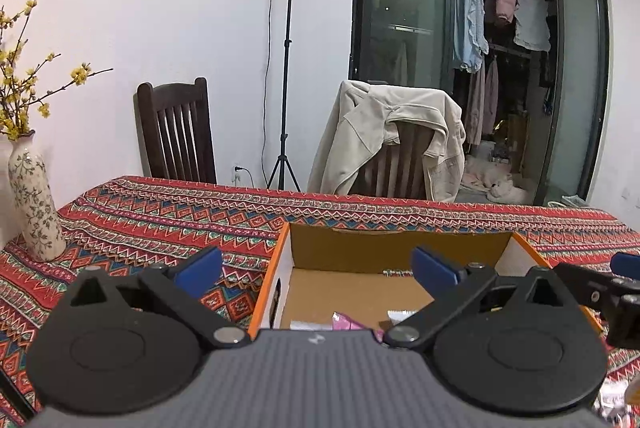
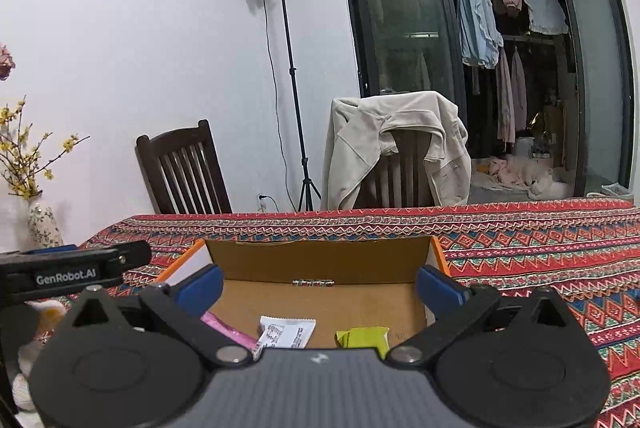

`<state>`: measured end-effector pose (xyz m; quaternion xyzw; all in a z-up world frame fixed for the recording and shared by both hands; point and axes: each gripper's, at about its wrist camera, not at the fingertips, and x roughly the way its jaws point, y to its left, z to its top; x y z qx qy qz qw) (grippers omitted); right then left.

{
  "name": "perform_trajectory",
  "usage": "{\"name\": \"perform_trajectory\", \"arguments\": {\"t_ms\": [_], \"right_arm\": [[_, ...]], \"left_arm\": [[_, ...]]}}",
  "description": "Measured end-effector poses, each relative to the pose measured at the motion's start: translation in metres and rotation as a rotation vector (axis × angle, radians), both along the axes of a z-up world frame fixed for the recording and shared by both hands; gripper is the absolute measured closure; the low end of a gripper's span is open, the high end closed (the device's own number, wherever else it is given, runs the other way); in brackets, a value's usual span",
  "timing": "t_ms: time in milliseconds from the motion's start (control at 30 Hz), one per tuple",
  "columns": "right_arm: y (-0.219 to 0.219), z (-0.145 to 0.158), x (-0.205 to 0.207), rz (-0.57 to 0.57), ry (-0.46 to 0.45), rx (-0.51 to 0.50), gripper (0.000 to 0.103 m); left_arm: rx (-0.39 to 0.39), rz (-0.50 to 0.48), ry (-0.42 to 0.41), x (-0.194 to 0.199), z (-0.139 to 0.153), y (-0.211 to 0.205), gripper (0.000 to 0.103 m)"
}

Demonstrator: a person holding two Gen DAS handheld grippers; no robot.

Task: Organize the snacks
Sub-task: 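Move both tools back to the pile and grasp the orange chip bag with the right tool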

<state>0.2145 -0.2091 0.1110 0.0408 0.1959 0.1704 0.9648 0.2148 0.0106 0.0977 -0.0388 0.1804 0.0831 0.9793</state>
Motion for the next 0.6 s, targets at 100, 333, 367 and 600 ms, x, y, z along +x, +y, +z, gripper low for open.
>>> {"name": "perform_trajectory", "arguments": {"t_ms": [100,333,367,600], "right_arm": [[-0.002,0.001,-0.013,0.004,0.0,-0.013,0.0],[-0.006,-0.005,-0.047,0.01,0.009,-0.033,0.0],[-0.007,-0.006,-0.052,0.011,0.01,-0.036,0.0],[-0.011,-0.014,-0.089,0.023,0.016,-0.053,0.0]], "left_arm": [[-0.001,-0.007,0.011,-0.011,-0.002,0.001,0.0],[0.005,-0.021,0.026,-0.044,-0.007,0.005,0.0],[0.006,-0.023,0.027,-0.049,-0.008,0.006,0.0],[0.009,-0.04,0.031,-0.085,-0.016,0.011,0.0]]}}
